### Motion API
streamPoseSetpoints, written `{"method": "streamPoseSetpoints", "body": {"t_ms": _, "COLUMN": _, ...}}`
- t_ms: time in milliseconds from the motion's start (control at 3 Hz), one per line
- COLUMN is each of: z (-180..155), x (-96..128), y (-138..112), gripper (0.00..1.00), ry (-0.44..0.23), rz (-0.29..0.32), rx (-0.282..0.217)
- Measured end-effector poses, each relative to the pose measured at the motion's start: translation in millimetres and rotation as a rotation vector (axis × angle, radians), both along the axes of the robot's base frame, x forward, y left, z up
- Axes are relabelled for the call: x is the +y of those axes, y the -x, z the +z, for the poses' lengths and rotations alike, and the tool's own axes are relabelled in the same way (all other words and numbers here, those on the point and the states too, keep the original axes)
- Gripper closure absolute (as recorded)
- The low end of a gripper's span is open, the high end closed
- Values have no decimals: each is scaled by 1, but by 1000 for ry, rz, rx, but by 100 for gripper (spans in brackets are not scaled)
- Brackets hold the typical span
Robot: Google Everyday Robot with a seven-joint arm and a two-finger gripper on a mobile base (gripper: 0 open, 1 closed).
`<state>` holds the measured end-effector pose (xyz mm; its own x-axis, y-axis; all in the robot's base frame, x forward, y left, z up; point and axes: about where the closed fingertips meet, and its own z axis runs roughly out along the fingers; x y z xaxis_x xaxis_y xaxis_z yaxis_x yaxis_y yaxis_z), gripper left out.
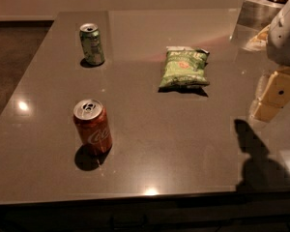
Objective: Knock coke can over
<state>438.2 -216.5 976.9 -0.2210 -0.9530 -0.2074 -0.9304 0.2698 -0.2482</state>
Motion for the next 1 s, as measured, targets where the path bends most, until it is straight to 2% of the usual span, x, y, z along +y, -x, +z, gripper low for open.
{"method": "streamPoseSetpoints", "body": {"t_ms": 333, "z": 0, "x": 0, "y": 0, "gripper": 0, "ry": 0, "rz": 0, "rx": 0}}
{"method": "streamPoseSetpoints", "body": {"t_ms": 667, "z": -5, "x": 11, "y": -1, "gripper": 0, "ry": -62, "rz": 17, "rx": 13}}
{"method": "streamPoseSetpoints", "body": {"t_ms": 1000, "z": -17, "x": 30, "y": -2, "gripper": 0, "ry": -191, "rz": 39, "rx": 49}}
